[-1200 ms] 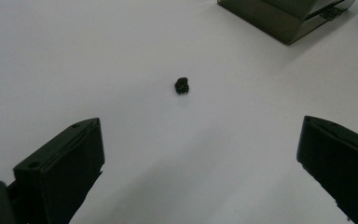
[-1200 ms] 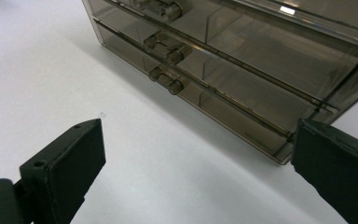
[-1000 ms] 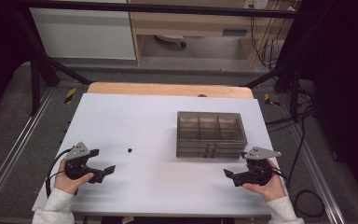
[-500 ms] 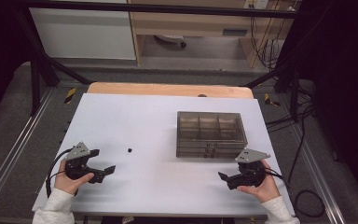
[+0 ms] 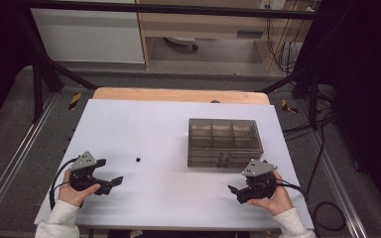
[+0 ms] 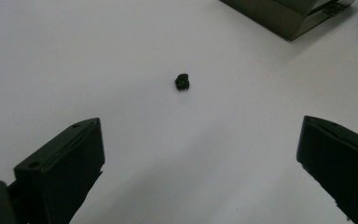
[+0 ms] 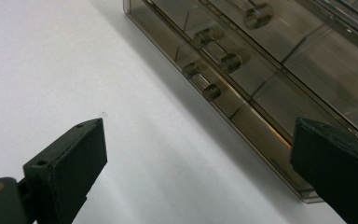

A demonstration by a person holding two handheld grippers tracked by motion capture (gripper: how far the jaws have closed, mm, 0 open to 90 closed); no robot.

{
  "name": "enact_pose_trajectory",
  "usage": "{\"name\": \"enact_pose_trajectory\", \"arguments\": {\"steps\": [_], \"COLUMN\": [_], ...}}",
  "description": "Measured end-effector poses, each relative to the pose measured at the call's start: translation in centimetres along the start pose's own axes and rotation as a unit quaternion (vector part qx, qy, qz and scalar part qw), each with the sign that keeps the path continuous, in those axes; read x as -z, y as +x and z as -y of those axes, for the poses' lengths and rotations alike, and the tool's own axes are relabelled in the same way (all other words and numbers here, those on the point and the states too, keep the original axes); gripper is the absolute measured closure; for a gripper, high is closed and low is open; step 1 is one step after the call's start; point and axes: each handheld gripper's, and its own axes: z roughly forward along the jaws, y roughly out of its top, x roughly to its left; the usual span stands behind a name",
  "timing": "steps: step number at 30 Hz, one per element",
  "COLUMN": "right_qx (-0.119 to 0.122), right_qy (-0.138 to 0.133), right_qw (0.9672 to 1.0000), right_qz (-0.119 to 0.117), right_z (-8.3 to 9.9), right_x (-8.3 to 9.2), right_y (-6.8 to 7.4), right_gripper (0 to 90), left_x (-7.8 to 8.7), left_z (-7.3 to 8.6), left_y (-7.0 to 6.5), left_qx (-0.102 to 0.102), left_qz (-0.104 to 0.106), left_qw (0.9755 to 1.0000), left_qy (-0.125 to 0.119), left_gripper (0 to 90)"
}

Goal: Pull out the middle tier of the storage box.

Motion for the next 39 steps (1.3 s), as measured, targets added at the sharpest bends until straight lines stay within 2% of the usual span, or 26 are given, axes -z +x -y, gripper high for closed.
{"name": "enact_pose_trajectory", "arguments": {"steps": [3, 8, 9, 15, 24, 34, 39], "right_qx": [0.016, 0.028, 0.037, 0.059, 0.085, 0.127, 0.152], "right_qy": [0.004, 0.005, 0.010, 0.012, 0.017, 0.031, 0.035], "right_qw": [0.9999, 0.9996, 0.9992, 0.9980, 0.9958, 0.9904, 0.9863], "right_qz": [0.003, 0.005, 0.010, 0.015, 0.030, 0.045, 0.055], "right_z": [-0.2, -0.4, -0.5, -0.8, -1.1, -1.5, -1.7], "right_x": [-0.1, -0.3, -0.5, -0.5, -0.7, -1.2, -1.4], "right_y": [0.3, 0.5, 0.6, 0.8, 1.0, 1.4, 1.6], "right_gripper": [5.0, 5.6, 5.8, 6.3, 7.9, 10.4, 12.6], "left_x": [0.0, 0.0, 0.0, -0.1, -0.1, -0.1, -0.1], "left_z": [0.0, 0.0, 0.0, 0.1, 0.1, 0.1, 0.1], "left_y": [0.0, 0.0, 0.0, 0.0, 0.0, 0.0, 0.1], "left_qx": [0.000, 0.000, 0.001, 0.000, 0.001, 0.000, 0.001], "left_qz": [0.000, -0.001, -0.001, -0.001, -0.002, -0.003, -0.004], "left_qw": [1.0000, 1.0000, 1.0000, 1.0000, 1.0000, 1.0000, 1.0000], "left_qy": [0.000, 0.001, 0.001, 0.002, 0.002, 0.003, 0.004], "left_gripper": [0.2, 0.2, 0.2, 0.2, 0.3, 0.2, 0.2]}}
